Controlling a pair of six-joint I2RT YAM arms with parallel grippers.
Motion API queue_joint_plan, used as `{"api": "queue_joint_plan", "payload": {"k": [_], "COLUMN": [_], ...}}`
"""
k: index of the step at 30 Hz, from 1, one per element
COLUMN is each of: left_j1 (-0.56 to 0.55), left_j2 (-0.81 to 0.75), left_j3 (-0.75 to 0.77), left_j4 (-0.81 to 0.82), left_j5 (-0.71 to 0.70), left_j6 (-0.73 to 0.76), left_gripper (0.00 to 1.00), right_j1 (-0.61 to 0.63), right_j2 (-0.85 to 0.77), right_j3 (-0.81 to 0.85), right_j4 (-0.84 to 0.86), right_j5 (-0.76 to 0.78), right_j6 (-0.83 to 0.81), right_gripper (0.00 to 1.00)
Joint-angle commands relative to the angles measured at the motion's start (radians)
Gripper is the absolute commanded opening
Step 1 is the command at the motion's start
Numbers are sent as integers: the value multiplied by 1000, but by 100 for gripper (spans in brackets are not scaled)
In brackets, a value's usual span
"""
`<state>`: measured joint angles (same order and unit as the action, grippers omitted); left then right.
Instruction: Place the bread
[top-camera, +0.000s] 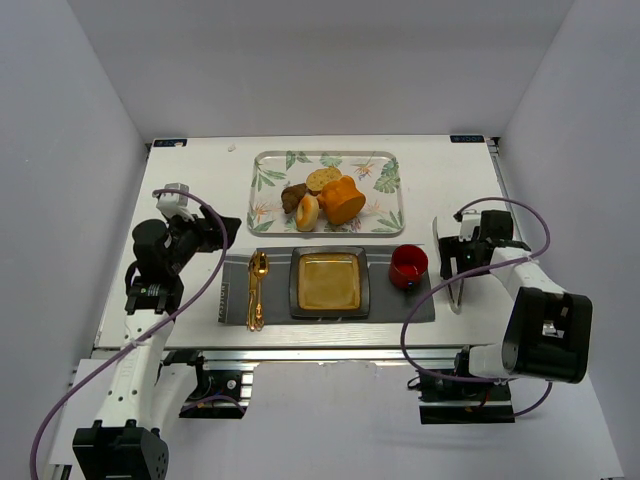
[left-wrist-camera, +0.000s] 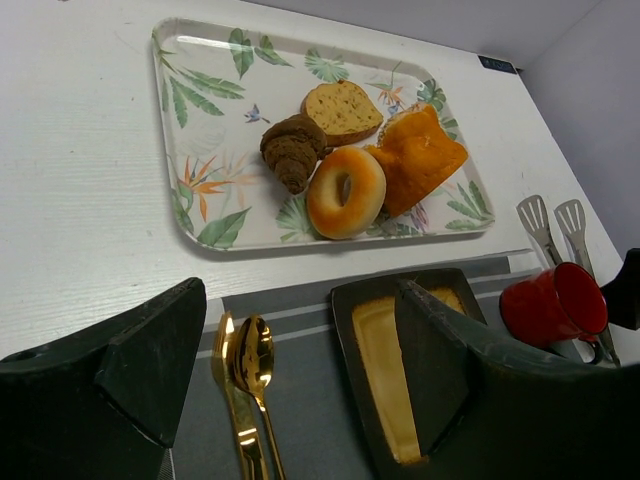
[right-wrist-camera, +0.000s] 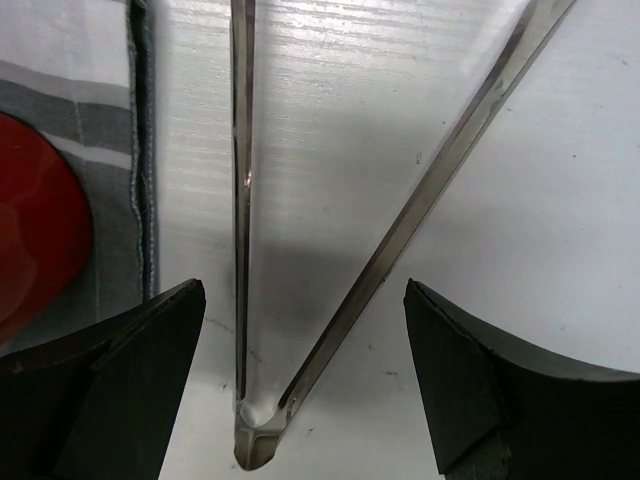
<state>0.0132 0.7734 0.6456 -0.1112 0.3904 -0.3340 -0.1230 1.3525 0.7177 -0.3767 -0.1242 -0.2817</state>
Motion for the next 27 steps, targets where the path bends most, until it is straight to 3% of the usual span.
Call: {"api": "queue_joint_plan", "payload": {"k": [1, 16, 27], "left_j1": [4, 2, 2], "left_j2": [-6, -17, -75], "left_j3": [-7, -29, -31], "left_j4": [19, 30, -10], "left_j5": [11, 11, -7], "left_j6": [-13, -50, -42], "left_gripper": [85, 85, 86], "right_j1": [-3, 2, -1], "right_j2": [20, 172, 84], "right_j3": [-20, 0, 9], "right_j4": [65, 134, 119], "right_j5": [20, 74, 17], "right_j6": [-28, 3, -22], "right_gripper": [85, 76, 30]}}
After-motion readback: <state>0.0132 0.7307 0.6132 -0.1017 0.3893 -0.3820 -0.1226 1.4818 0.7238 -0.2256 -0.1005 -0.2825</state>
